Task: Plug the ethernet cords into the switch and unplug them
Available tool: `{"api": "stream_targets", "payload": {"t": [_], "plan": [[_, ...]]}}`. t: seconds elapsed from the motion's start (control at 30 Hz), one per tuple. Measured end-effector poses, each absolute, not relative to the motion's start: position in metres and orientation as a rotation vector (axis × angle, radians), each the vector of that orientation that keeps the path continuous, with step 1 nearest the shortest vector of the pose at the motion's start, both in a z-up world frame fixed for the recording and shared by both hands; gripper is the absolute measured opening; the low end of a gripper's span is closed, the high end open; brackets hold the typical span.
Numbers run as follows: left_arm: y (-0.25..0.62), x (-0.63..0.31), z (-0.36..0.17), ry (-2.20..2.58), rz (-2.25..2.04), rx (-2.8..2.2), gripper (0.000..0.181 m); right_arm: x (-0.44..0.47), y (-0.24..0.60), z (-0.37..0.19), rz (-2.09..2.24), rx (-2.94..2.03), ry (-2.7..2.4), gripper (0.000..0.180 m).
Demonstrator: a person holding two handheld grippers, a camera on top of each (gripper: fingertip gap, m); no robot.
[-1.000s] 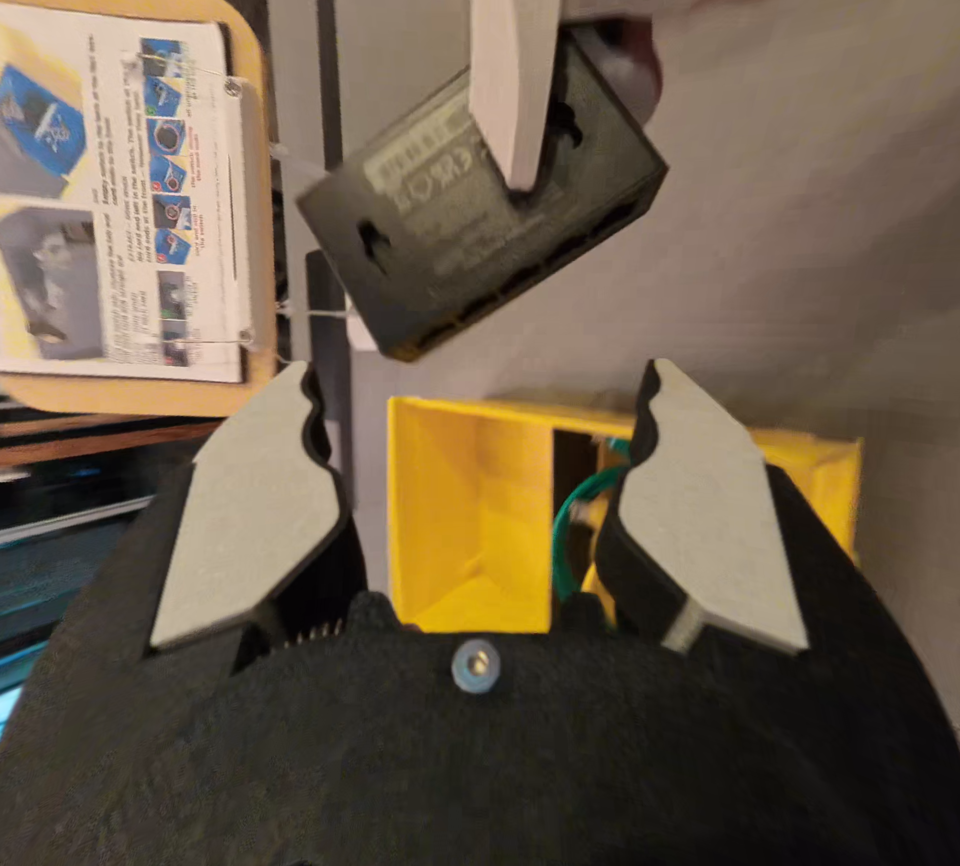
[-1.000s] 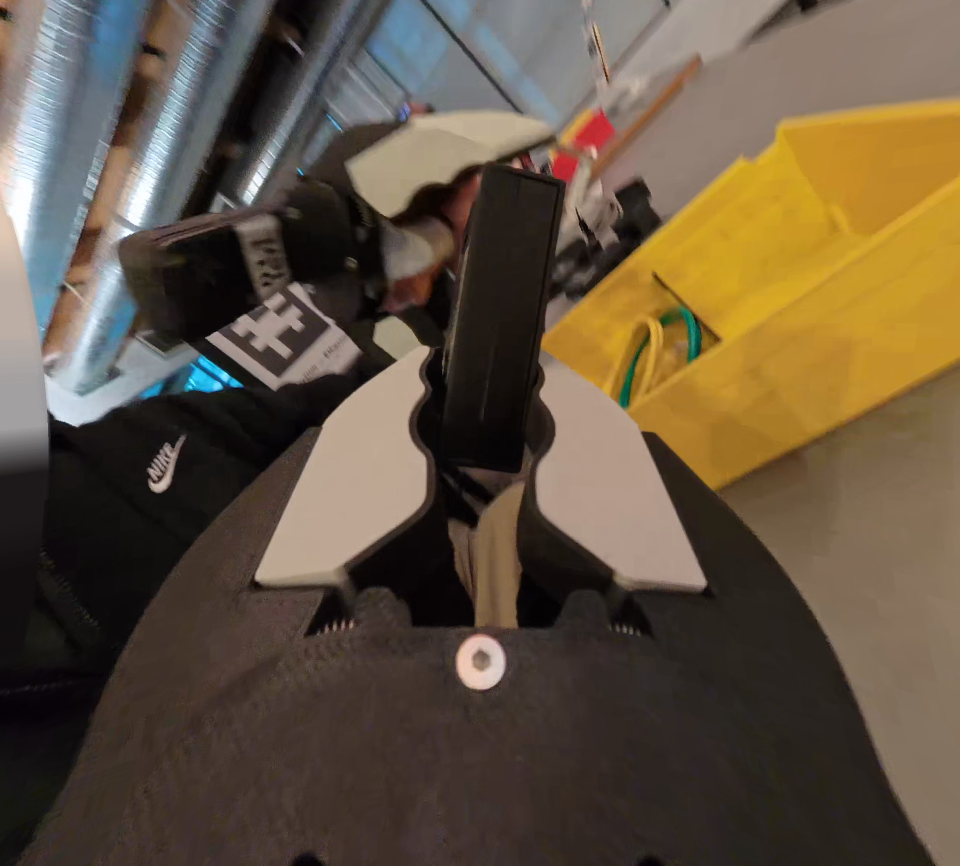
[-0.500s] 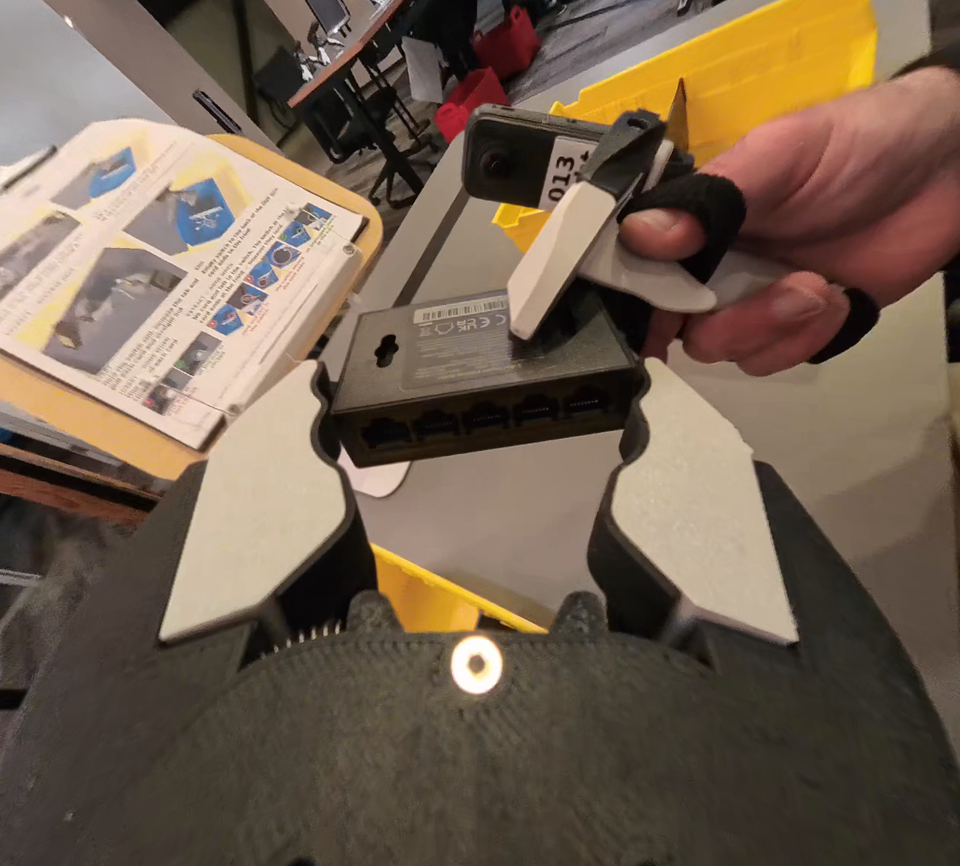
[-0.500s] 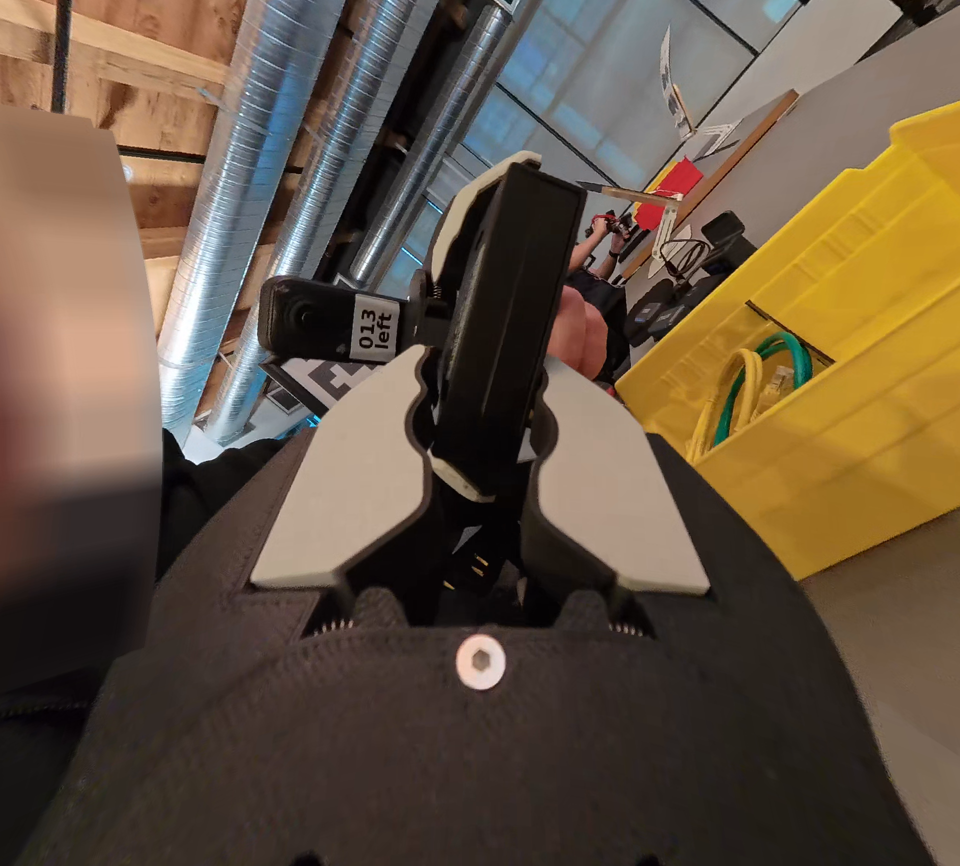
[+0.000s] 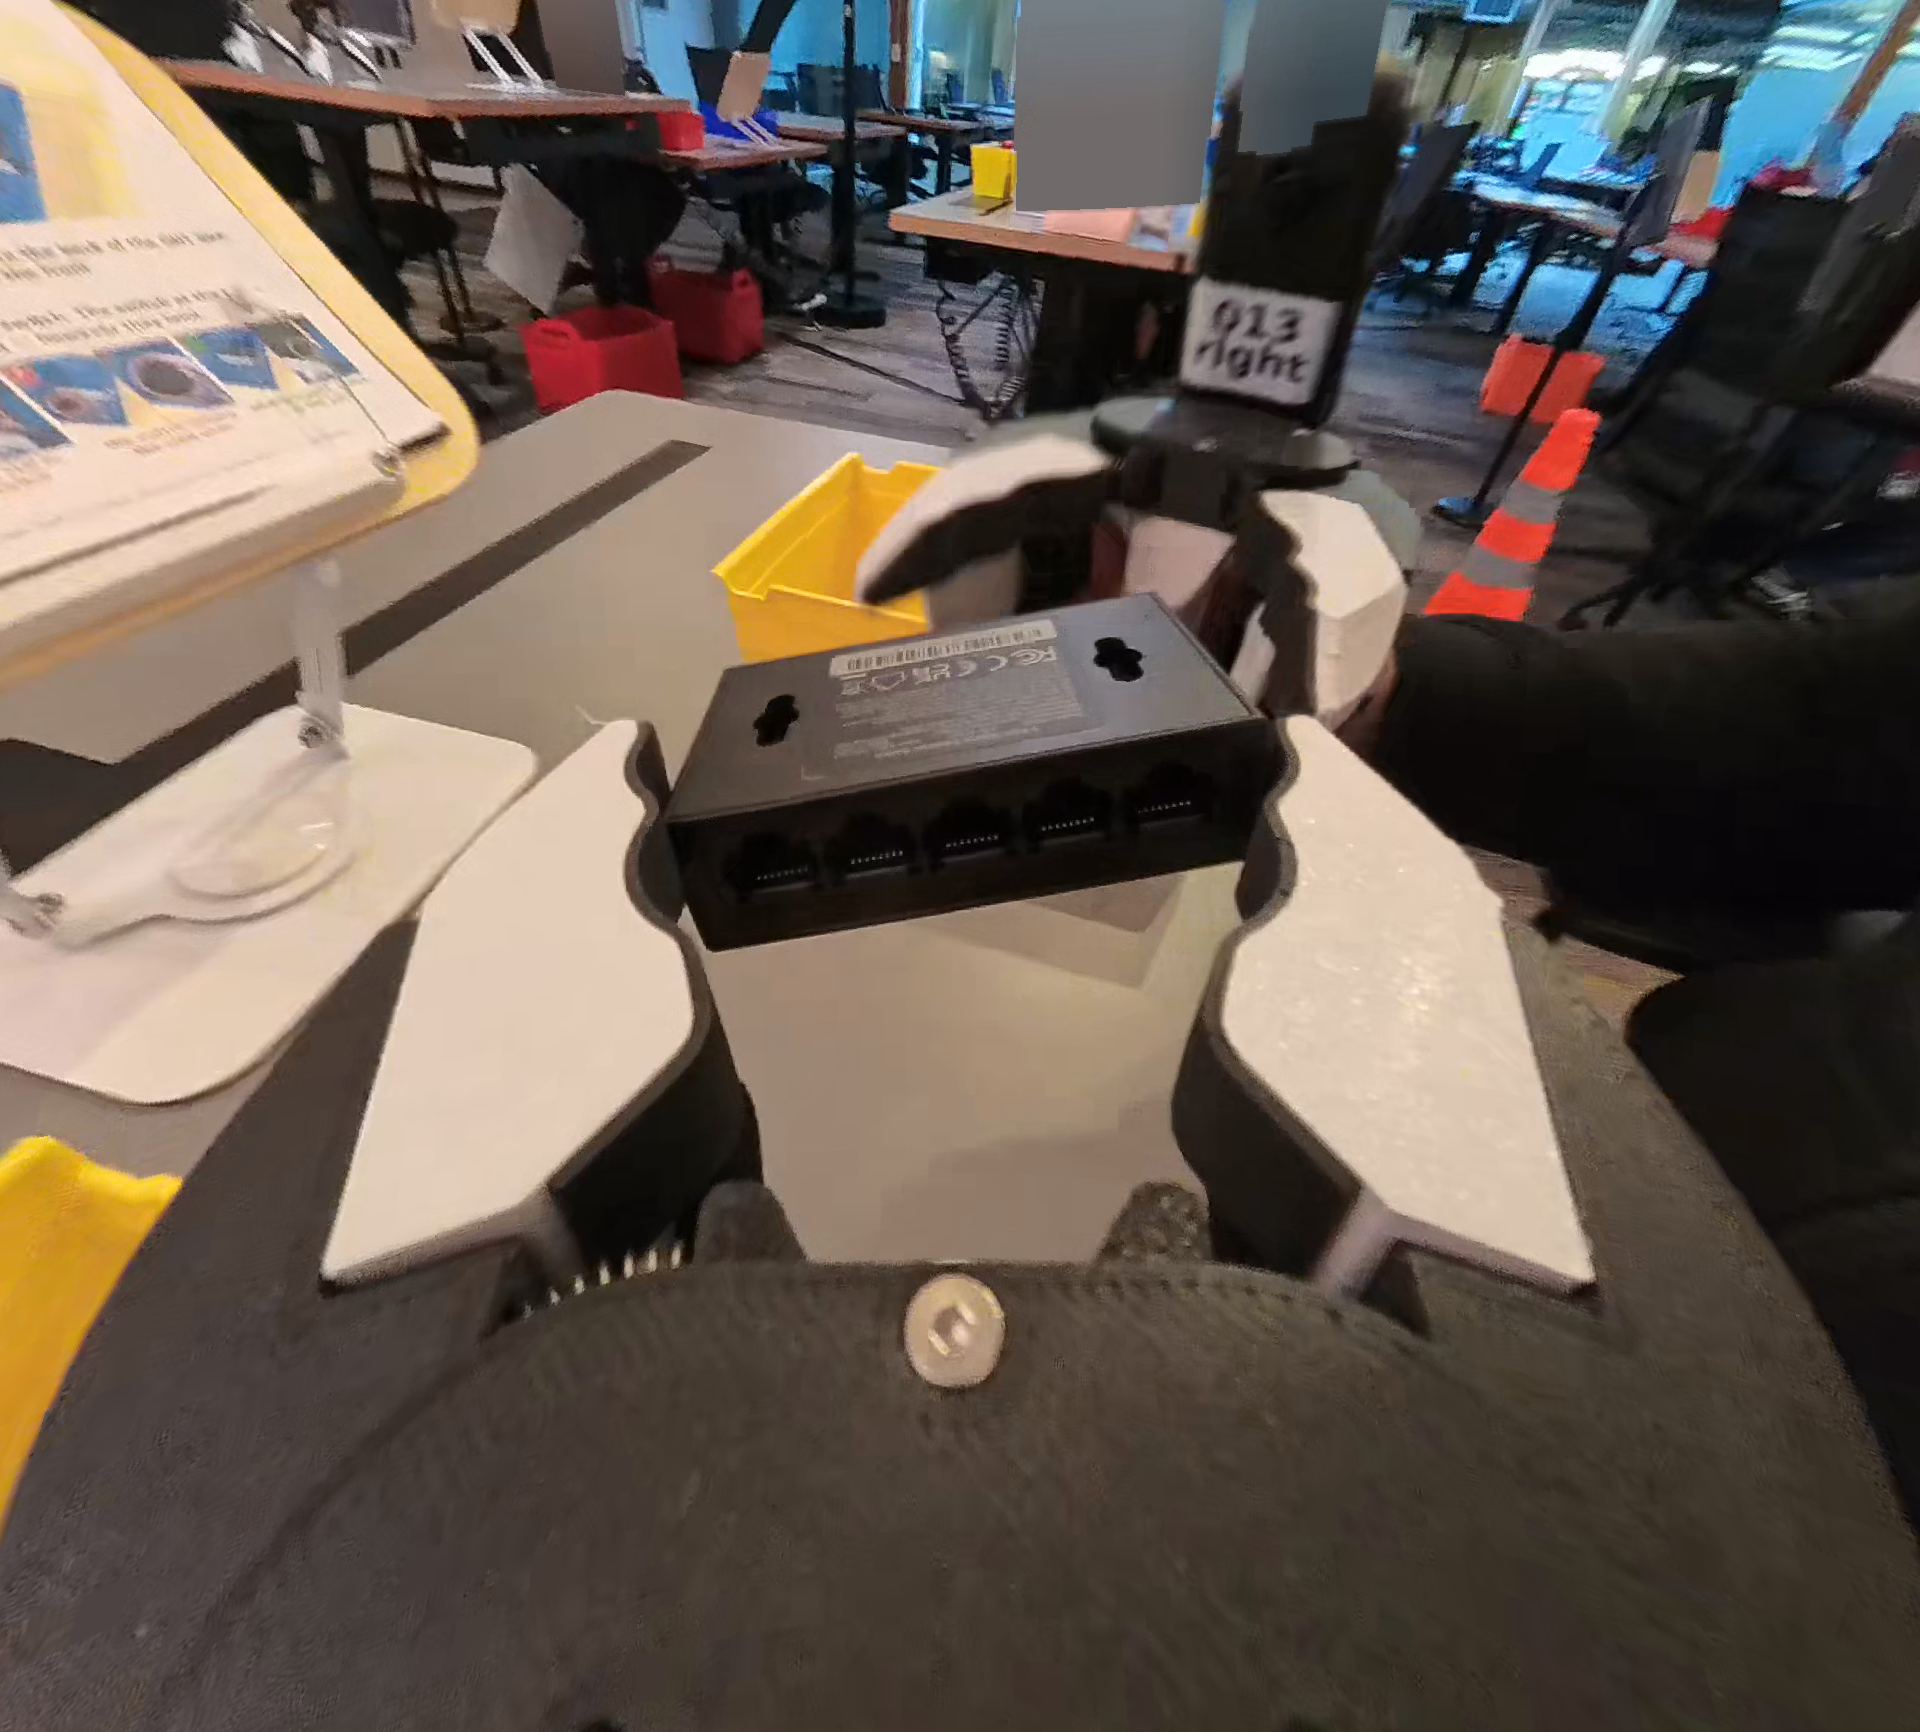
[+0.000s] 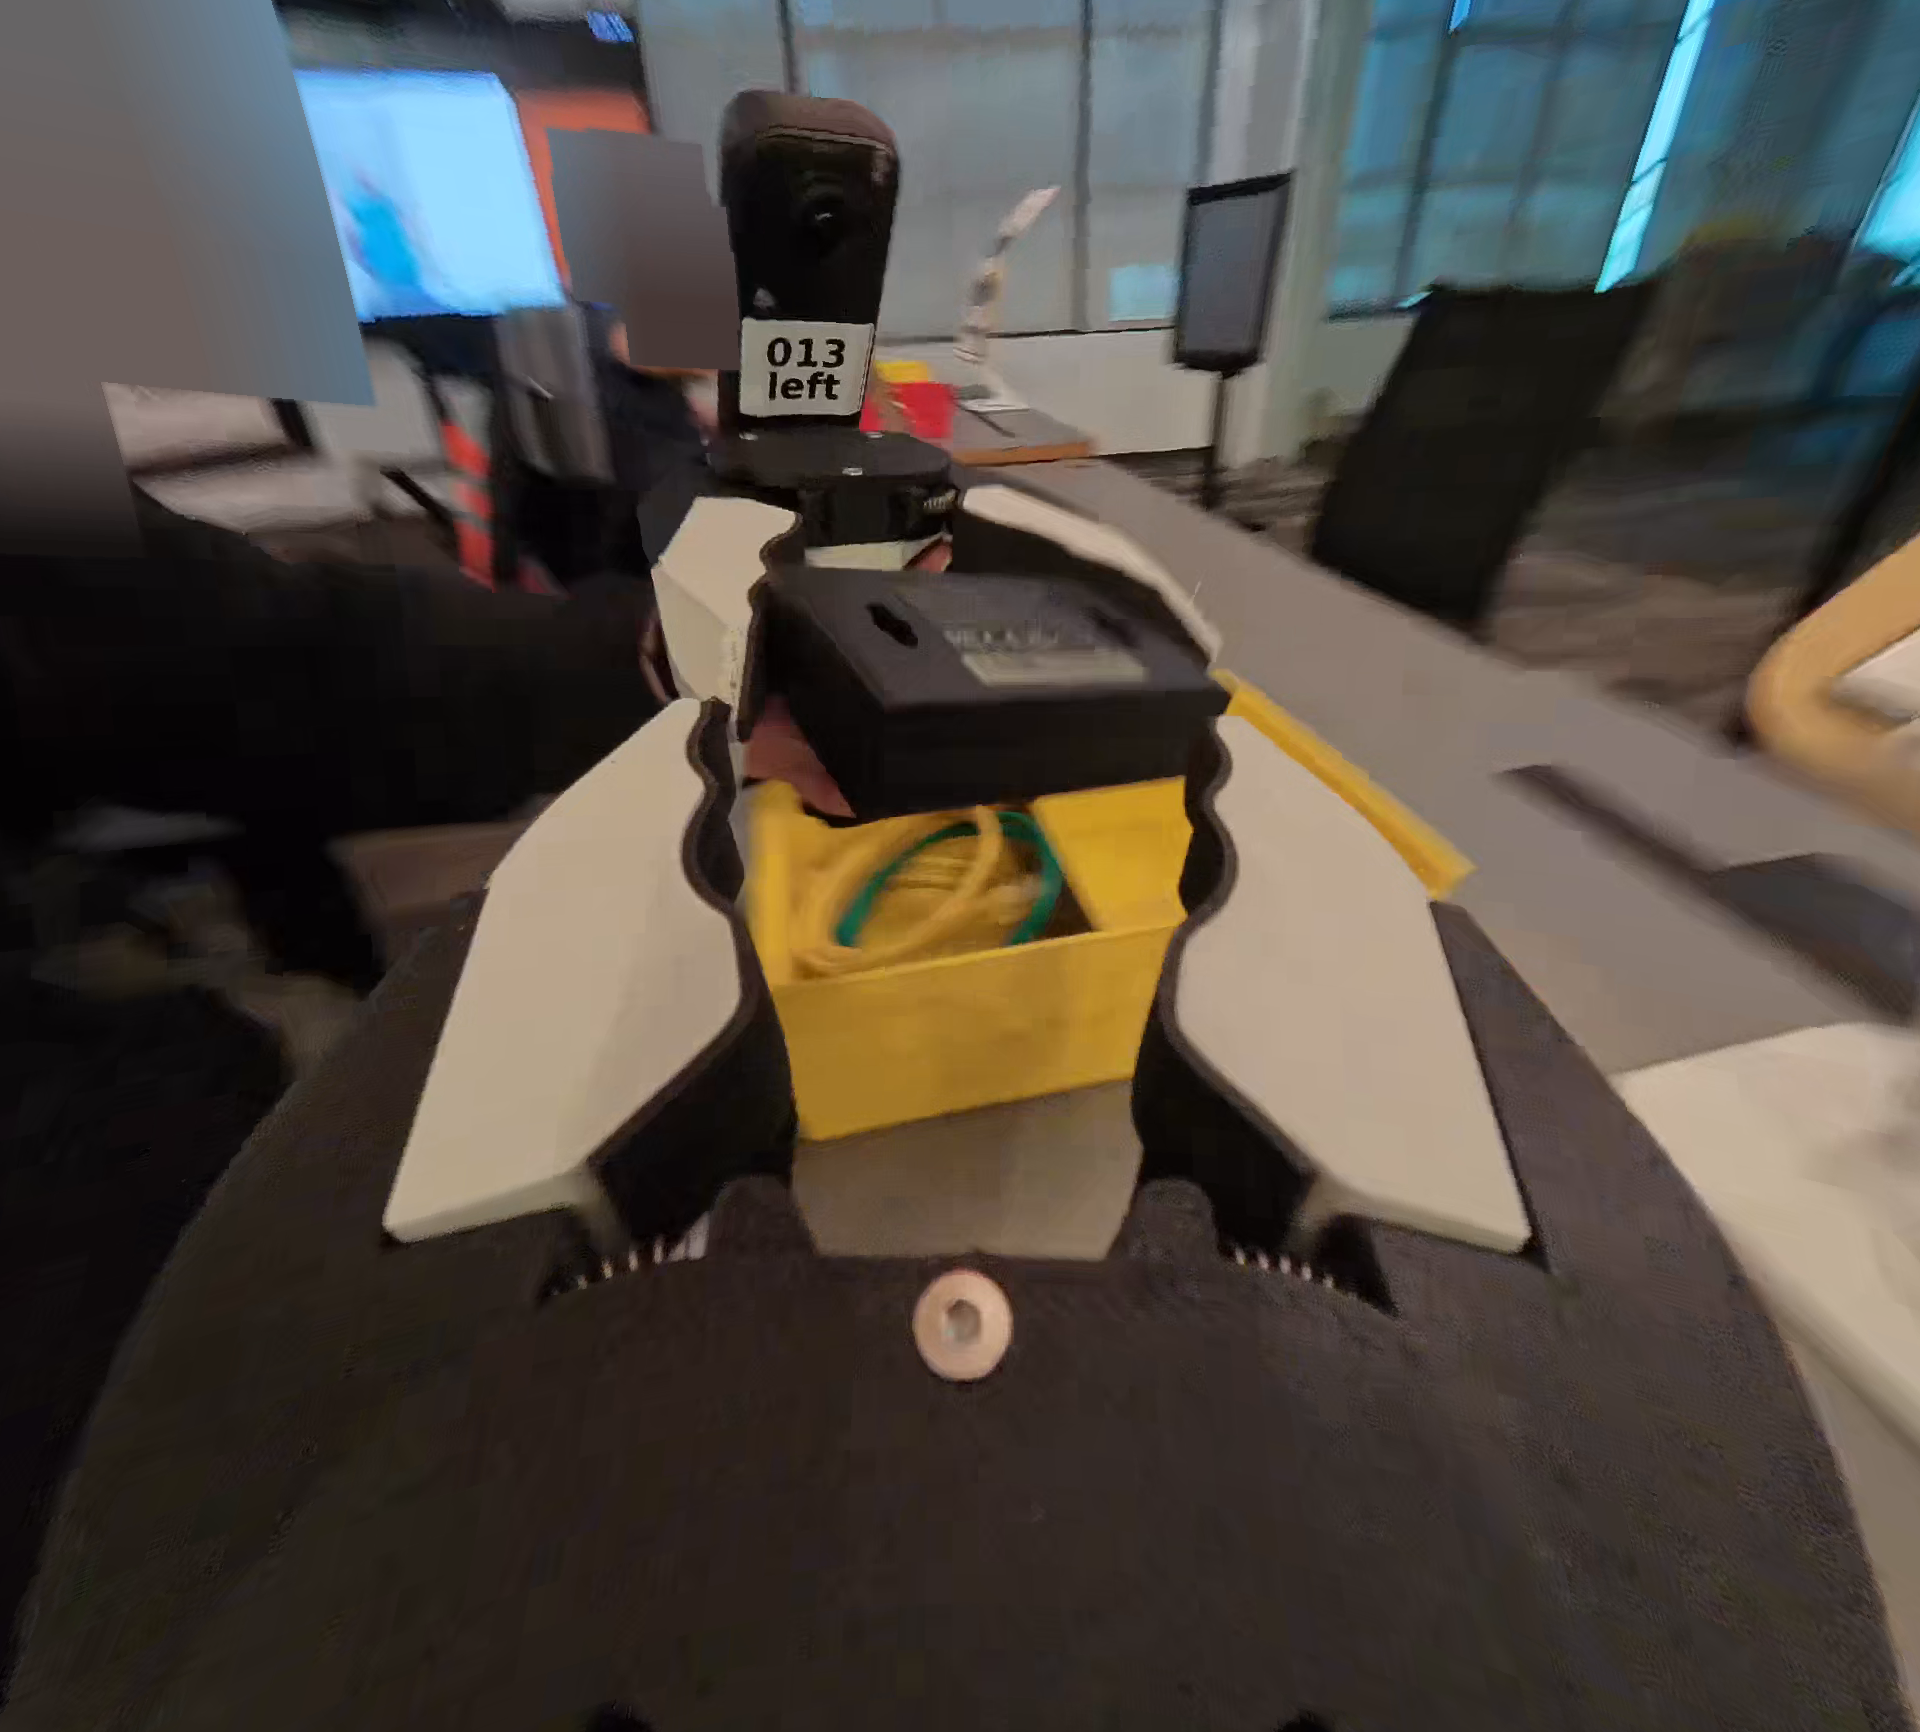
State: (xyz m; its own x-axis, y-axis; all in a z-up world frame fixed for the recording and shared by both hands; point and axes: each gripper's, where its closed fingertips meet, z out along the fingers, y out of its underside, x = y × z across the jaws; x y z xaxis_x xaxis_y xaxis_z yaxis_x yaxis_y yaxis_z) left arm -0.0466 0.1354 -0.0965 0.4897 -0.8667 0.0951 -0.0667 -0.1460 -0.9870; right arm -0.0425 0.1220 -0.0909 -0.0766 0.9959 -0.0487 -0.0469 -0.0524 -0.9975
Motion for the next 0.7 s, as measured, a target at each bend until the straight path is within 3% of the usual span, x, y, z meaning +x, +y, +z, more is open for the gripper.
{"api": "stream_targets", "payload": {"t": [0.3, 0.47, 0.7], "plan": [[0.124, -0.027, -0.101, 0.809, -1.116, -1.602, 0.105, -0.035, 0.127, -0.108, 0.141, -0.903, -1.575, 0.069], [0.120, -0.012, -0.115, 0.835, -1.047, -1.679, 0.105, -0.050, 0.125, -0.130, -0.096, -0.847, -1.640, 0.046], [0.120, -0.017, -0.122, 0.855, -1.058, -1.732, 0.103, -0.046, 0.132, -0.137, -0.110, -0.906, -1.643, 0.039]]}}
